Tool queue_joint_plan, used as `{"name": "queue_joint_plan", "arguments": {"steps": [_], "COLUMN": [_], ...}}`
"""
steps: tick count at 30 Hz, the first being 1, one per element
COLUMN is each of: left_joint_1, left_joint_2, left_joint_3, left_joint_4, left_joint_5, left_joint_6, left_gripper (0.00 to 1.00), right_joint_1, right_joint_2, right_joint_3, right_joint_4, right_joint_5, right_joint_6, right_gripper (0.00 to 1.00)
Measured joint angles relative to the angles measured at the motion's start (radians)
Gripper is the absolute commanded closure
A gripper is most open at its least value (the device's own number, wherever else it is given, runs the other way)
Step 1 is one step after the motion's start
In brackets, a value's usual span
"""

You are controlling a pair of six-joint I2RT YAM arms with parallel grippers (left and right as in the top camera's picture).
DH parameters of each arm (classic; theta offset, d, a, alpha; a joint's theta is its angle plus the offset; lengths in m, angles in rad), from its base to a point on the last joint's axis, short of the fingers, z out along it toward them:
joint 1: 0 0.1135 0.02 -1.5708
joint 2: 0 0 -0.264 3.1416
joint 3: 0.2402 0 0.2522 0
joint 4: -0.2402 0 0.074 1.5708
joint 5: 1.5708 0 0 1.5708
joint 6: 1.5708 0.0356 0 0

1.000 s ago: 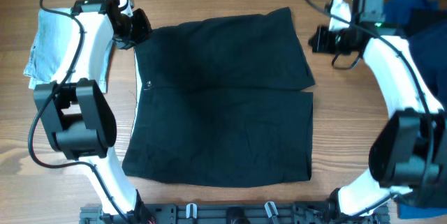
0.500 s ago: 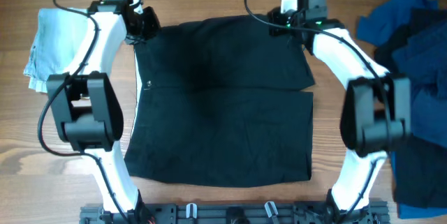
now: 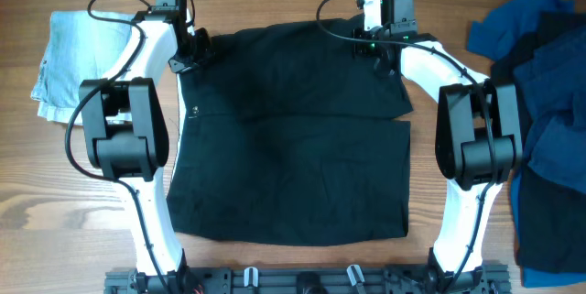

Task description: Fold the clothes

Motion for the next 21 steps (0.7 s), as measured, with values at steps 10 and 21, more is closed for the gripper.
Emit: {"name": "queue_joint_plan", "arguments": {"steps": [10, 21], "left_joint_1": [0.000, -0.003], "left_joint_2": [0.021, 0.115], "left_joint_3": [0.011, 0.047], "left_joint_4": [0.080, 0.414], "left_joint_5": [-0.001, 0.008], "left_joint_6": [0.000, 0.000], "left_gripper": [0.96, 0.96], "right_joint_1": [0.000, 0.000], "right_joint_2": [0.000, 0.088], "right_joint_3": [0.000, 0.018], "right_joint_4": [-0.141, 0.129], "right_joint_5": [0.041, 0.095], "right_joint_6": [0.000, -0.011], "right_gripper": [0.93, 0.76]}}
